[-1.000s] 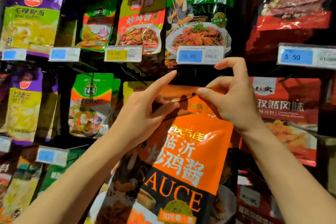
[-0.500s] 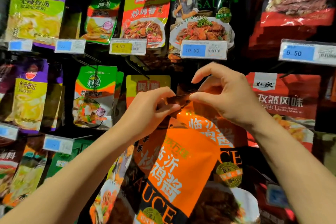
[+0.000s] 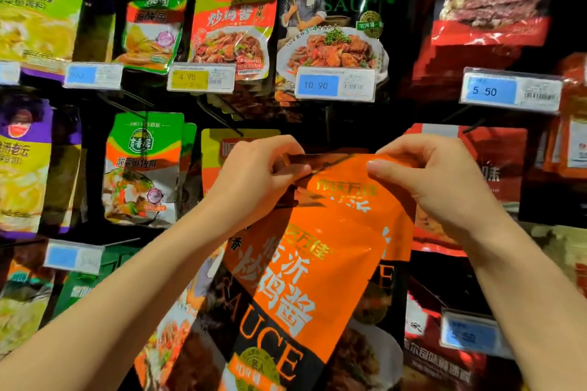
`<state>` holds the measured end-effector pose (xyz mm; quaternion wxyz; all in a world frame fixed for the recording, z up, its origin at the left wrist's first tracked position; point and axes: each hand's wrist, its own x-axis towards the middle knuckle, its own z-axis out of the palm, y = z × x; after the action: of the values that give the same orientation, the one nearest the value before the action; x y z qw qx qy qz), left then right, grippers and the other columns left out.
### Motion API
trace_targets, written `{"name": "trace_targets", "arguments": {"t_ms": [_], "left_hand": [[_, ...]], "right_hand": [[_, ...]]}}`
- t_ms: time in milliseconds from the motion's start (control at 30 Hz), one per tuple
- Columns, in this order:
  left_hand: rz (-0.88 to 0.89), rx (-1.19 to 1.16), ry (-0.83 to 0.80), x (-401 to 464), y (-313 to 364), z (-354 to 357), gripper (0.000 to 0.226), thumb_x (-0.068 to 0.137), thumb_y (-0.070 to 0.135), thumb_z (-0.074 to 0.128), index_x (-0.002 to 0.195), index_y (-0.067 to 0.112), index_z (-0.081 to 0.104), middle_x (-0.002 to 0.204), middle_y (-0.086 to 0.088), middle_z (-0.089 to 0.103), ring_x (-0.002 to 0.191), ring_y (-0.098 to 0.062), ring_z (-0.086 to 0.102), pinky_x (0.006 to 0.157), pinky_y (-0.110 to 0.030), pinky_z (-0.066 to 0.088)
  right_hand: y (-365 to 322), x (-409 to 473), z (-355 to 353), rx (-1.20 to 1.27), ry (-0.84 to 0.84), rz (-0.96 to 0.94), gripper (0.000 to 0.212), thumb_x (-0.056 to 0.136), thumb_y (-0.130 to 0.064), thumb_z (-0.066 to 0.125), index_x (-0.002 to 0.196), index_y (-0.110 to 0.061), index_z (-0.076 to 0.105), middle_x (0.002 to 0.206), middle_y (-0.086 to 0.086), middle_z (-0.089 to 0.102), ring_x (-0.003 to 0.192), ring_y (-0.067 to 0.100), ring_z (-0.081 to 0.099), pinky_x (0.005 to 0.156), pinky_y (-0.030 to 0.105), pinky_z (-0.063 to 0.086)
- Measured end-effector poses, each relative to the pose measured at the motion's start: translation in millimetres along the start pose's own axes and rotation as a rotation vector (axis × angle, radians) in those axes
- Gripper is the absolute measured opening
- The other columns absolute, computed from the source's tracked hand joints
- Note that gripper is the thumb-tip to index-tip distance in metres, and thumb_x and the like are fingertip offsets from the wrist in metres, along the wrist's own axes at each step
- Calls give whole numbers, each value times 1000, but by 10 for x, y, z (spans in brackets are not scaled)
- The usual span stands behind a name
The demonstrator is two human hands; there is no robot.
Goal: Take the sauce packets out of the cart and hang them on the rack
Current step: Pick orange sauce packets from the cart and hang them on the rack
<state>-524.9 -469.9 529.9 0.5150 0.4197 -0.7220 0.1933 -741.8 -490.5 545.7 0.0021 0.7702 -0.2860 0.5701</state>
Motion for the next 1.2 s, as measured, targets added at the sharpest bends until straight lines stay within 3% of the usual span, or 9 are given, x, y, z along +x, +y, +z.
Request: {"name": "trace_targets", "arguments": {"t_ms": [133,300,400,467,667,833,967,1100,1200], "left_hand": [[-12,0,50,158,-32,-25,4,85,30,64,86,26,62,65,3,64,61,-10,59,53,-20,36],[-27,-9,191,375,-44,77,25,81,31,68,102,19,67,69,10,59,62,-6,55,55,-12,36],[-92,-51,245,391,-121,111,40,80,36,68,117,24,59,63,8,60,62,-7,58,57,-17,38],[-113,-73,251,375,-206,126,52,80,38,68,128,26,51,64,2,65,64,-11,61,58,-23,41],[-231,-69,247,453,-329,113,56,80,39,67,129,19,52,92,-1,69,78,-9,60,60,-15,36],[-72,7,293,495,-275,167,34,84,34,64,116,25,63,57,7,55,54,-8,54,52,-16,34],[3,90,319,515,-291,267,34,87,30,61,121,26,60,69,-12,67,69,-31,61,61,-35,41],[10,122,297,496,-362,309,39,88,30,60,127,25,56,59,-2,55,56,-22,51,52,-28,28],[4,113,267,519,-368,324,40,89,31,59,128,26,54,62,-1,53,62,-25,56,53,-31,32]], "right_hand": [[28,148,135,6,177,-33,7,77,-24,73,73,-25,67,74,-9,67,75,10,63,71,32,50],[42,351,260,16,350,-39,17,80,-18,69,69,-27,60,68,-17,57,67,-13,52,60,3,37],[107,415,258,25,411,-60,13,81,-17,69,73,-23,61,69,-18,56,69,-17,51,61,-1,35],[162,438,267,29,438,-71,12,81,-16,68,74,-22,61,69,-18,56,69,-16,52,61,0,35],[240,528,391,5,500,-62,12,82,-17,67,73,-21,61,67,-20,55,67,-7,52,58,0,35],[290,672,426,78,549,-31,11,83,-13,65,74,-20,62,68,-18,57,66,-7,54,58,2,37],[319,819,438,153,521,24,18,81,-16,67,67,-25,59,68,-14,59,67,3,56,64,23,43],[385,826,507,255,454,87,23,78,-17,70,61,-26,59,63,-10,60,63,10,56,60,28,46],[420,835,496,260,452,103,21,78,-17,71,62,-26,60,65,-8,63,65,13,59,64,33,49]]}}
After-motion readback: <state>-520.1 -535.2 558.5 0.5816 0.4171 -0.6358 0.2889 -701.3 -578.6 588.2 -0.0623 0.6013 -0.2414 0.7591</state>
